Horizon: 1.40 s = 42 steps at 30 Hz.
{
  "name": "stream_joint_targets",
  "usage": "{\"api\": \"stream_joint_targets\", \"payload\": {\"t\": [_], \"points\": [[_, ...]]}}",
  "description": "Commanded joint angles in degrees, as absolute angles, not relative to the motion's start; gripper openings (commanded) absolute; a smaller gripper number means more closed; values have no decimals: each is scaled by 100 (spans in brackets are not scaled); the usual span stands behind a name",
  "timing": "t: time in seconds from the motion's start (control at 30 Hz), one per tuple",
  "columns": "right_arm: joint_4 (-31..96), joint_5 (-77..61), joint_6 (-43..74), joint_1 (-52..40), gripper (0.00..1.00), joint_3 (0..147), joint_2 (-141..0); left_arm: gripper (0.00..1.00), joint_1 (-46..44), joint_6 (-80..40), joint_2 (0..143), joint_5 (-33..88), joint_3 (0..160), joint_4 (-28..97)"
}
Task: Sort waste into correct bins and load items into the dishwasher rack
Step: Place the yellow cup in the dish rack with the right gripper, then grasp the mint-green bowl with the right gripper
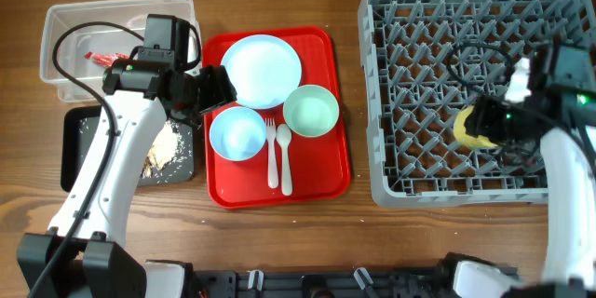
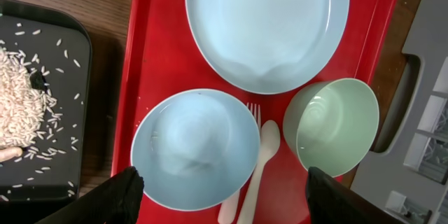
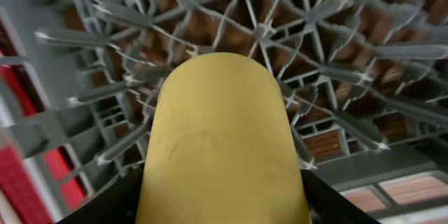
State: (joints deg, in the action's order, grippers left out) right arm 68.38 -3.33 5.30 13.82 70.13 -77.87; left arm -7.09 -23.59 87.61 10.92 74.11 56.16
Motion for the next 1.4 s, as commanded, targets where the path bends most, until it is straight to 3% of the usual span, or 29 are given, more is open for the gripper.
{"api": "stream_joint_targets", "payload": {"t": [0.0,0.17,0.2,0.27,0.53,0.67,0.77,1.0,1.27,1.37], "points": [[6845,-268,617,1400,24,7098,-8412,76,-674,-2274,8678,1017,7411,5603],[6814,-261,617,1400,29,7098,-9133,76,-674,-2274,8678,1017,7411,5601],[6772,-263,615,1400,42,7098,-9168,76,-674,-2274,8678,1017,7411,5601],[6659,-325,617,1400,100,7098,-9168,76,-674,-2274,8678,1017,7411,5601],[6552,-1085,633,1323,100,7673,-8670,78,-674,-2274,8678,814,7411,5881],[5712,-2574,16,681,100,7937,-7878,81,-672,-2698,8678,137,7411,6401],[5395,-2477,207,-134,100,7926,-7830,90,-628,-3089,8678,-200,7411,6560],[4880,-510,1221,-2311,87,7922,-8986,92,-530,-3094,8678,-200,7411,6517],[4613,-604,1728,-2683,75,7922,-10737,93,-530,-3094,8678,-200,7411,6517],[4521,-650,1826,-2683,63,7922,-11238,93,-530,-3094,8678,-200,7411,6517]]}}
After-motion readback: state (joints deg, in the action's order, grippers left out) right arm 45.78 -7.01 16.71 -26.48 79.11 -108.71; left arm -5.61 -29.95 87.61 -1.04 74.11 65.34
